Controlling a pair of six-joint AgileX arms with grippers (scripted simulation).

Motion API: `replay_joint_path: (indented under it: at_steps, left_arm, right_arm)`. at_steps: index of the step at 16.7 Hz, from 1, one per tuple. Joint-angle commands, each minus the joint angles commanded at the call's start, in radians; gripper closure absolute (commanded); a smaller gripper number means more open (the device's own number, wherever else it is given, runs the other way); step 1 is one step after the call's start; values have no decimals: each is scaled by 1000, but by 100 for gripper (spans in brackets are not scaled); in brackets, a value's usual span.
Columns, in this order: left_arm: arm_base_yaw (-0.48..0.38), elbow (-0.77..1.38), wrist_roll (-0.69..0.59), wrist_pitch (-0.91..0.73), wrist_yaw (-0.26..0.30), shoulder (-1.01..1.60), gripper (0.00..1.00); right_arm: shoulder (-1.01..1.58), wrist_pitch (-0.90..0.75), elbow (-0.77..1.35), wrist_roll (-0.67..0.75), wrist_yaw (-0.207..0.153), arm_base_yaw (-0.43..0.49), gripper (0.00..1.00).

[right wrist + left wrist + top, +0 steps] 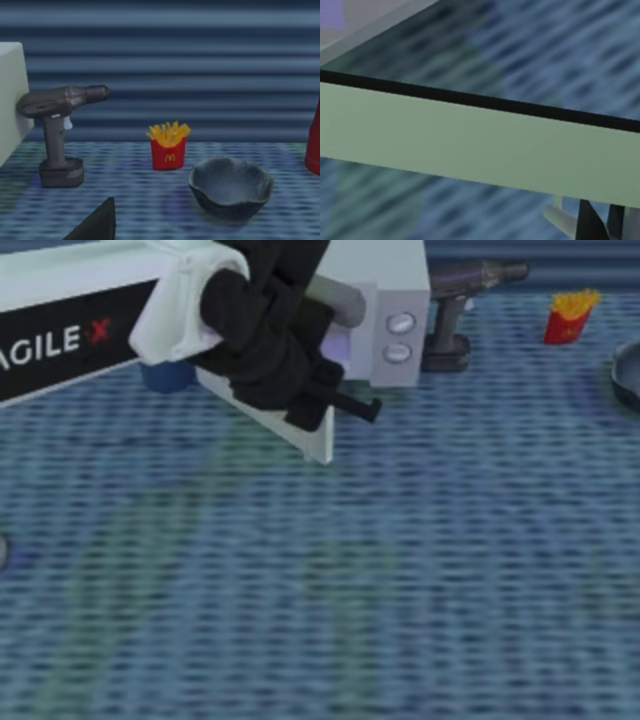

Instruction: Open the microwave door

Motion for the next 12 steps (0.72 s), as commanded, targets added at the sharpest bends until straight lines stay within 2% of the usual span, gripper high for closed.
replay_joint_path:
  at_steps: [6,12]
  left_arm:
    - [0,-12,11,2,14,-5,100]
    - [45,-88,140,16,81,-66,100]
  right_arm:
    - [0,0,0,0,0,0,0]
    - [0,0,0,0,0,0,0]
